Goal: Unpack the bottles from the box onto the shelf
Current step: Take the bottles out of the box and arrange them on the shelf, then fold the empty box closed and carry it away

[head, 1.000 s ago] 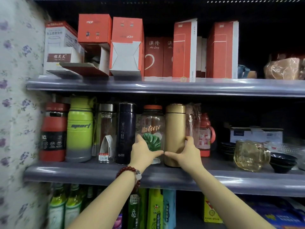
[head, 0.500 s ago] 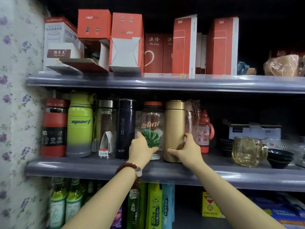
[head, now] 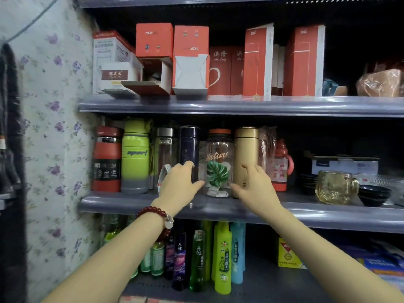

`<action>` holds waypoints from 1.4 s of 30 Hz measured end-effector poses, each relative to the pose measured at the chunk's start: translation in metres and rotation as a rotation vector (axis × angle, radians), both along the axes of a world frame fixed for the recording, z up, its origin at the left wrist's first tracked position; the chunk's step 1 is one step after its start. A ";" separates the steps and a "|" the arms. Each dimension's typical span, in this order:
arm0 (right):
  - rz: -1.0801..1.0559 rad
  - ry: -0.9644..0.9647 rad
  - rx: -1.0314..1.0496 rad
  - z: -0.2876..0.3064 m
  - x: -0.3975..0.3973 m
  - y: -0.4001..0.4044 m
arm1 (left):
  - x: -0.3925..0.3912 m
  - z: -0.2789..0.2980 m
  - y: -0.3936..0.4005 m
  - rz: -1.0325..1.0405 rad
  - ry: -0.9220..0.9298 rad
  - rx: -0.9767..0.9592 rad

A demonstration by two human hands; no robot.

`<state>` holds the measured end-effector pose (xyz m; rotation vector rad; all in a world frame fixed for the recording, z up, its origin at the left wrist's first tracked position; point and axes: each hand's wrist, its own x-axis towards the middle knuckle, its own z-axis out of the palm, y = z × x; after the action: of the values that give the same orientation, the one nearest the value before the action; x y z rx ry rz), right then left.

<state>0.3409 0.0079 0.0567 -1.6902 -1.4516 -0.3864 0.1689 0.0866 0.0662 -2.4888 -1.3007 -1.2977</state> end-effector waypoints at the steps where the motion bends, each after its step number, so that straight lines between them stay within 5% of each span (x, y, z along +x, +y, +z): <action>1: 0.011 -0.002 -0.017 -0.001 -0.010 -0.002 | -0.010 -0.001 -0.004 -0.002 0.006 0.013; 15: 0.392 -0.095 -0.229 -0.059 -0.250 0.047 | -0.247 -0.065 -0.029 0.228 0.039 -0.125; 27: 1.052 -0.245 -0.412 -0.150 -0.500 0.060 | -0.463 -0.155 -0.123 0.936 -0.099 -0.340; 34: 1.352 -0.355 -0.557 -0.230 -0.578 0.009 | -0.512 -0.231 -0.224 1.317 -0.195 -0.496; 42: 1.410 -0.452 -0.853 -0.380 -0.590 -0.033 | -0.520 -0.370 -0.281 1.388 -0.333 -0.781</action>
<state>-0.2491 -0.0250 -0.3231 -0.6644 -2.9595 0.7737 -0.3514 -0.1948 -0.3041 -0.7811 -3.0757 -0.8084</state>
